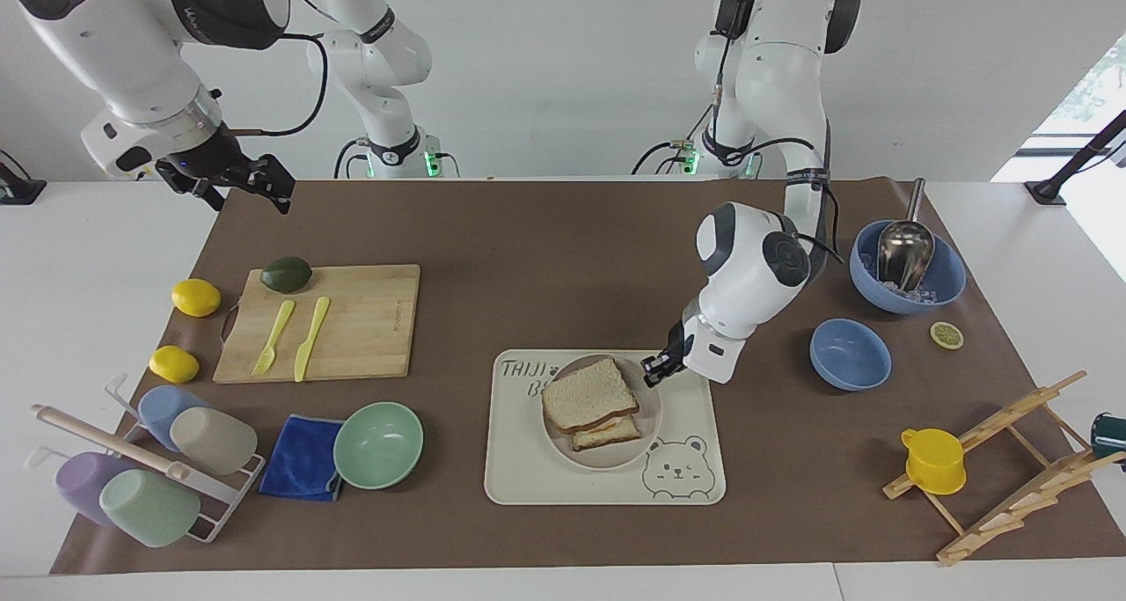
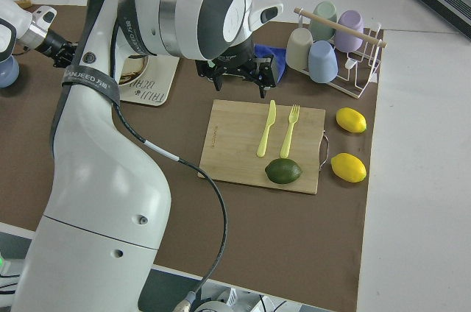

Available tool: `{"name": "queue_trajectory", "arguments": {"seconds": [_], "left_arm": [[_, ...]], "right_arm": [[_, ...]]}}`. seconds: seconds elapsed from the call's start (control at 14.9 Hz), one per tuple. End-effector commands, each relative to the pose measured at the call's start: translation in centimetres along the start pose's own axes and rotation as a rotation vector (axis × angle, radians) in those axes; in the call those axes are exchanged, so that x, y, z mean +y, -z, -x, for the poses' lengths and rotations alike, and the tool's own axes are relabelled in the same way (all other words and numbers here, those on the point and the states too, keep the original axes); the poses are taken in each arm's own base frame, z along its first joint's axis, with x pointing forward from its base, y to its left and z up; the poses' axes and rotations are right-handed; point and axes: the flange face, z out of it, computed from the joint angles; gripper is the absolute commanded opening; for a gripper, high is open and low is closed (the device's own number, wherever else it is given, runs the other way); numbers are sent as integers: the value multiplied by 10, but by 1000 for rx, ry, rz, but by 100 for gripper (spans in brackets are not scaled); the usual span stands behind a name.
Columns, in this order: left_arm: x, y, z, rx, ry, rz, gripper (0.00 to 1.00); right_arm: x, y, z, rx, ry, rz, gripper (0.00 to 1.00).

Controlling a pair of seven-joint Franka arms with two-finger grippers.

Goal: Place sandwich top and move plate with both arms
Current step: 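Slide the white plate with the left gripper onto the bear tray, then open the left gripper and release the plate on the tray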

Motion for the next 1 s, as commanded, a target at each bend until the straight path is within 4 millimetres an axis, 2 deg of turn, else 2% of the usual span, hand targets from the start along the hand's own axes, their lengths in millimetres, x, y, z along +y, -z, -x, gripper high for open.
{"name": "queue_trajectory", "arguments": {"seconds": [0.0, 0.4, 0.47, 0.54, 0.6, 0.8, 0.94], "left_arm": [[-4, -4, 4, 9, 21, 11, 0], [-13, -7, 2, 22, 19, 8, 0], [-14, -6, 1, 22, 17, 4, 21], [-14, -6, 1, 22, 14, 3, 69], [-14, -5, 1, 24, 14, 1, 100], [-19, 3, -6, 46, -4, -27, 100], [-28, 34, -14, 72, -2, -44, 100]], "right_arm": [[0, 0, 6, 0, -1, -3, 100], [0, 0, 6, 0, -2, -3, 100], [0, 0, 6, 0, -2, -3, 100], [0, 0, 6, 0, -2, -3, 100], [-1, 0, 6, 0, -1, -3, 100], [0, 0, 6, 0, -1, -3, 100], [0, 0, 6, 0, -2, -3, 100]]}}
